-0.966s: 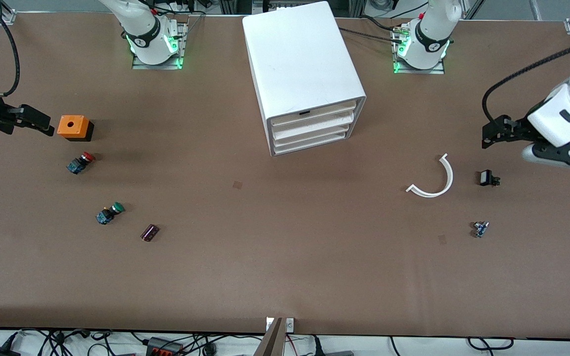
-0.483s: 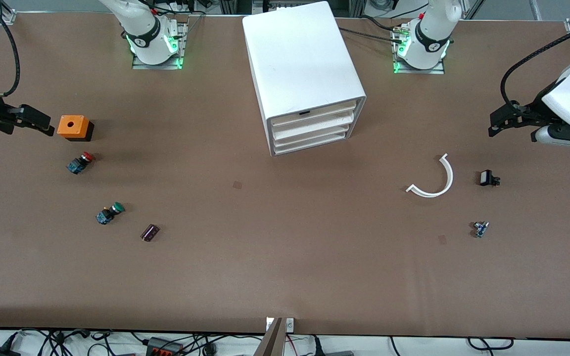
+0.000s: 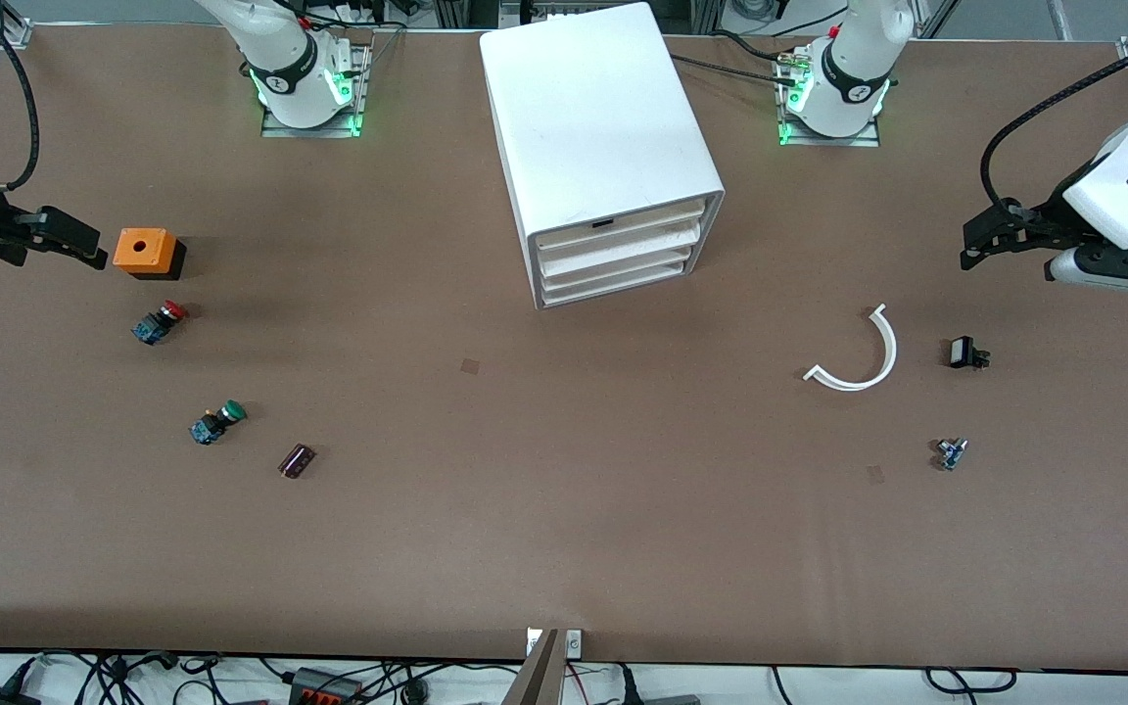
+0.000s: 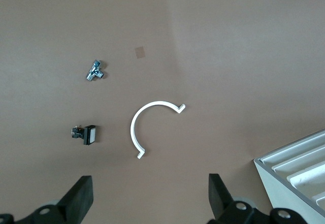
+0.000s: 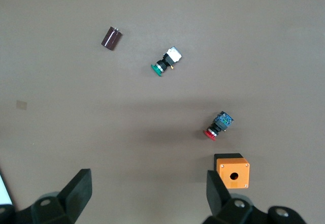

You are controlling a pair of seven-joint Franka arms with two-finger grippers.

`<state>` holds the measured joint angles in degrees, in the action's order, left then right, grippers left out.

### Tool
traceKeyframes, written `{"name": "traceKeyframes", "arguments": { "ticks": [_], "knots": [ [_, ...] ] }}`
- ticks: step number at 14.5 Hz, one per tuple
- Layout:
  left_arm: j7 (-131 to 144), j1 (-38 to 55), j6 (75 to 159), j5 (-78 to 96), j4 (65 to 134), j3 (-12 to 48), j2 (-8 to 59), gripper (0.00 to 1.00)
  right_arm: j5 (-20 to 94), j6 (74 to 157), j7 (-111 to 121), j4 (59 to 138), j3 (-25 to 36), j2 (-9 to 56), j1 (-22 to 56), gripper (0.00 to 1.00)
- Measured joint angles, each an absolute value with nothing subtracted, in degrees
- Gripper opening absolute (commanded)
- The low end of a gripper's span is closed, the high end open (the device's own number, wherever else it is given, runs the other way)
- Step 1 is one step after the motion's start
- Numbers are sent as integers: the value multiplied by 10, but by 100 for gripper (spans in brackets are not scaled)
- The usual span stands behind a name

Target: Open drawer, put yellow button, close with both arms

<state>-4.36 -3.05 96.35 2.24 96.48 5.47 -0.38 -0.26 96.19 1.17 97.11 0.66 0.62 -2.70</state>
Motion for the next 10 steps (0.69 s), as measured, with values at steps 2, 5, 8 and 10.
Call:
{"name": "traceKeyframes", "arguments": {
  "ticks": [2, 5, 8, 10],
  "knots": [
    [-44, -29, 963, 22, 965, 55, -4, 100, -3, 962, 12, 971, 7, 6, -27, 100],
    [-44, -27, 962, 22, 965, 62, -4, 100, -3, 963, 12, 971, 6, 6, -27, 100],
    [-44, -26, 962, 22, 965, 64, -4, 100, -3, 964, 12, 971, 6, 5, -27, 100],
    [-44, -26, 961, 22, 965, 64, -4, 100, -3, 964, 12, 971, 5, 5, -27, 100]
  ]
}}
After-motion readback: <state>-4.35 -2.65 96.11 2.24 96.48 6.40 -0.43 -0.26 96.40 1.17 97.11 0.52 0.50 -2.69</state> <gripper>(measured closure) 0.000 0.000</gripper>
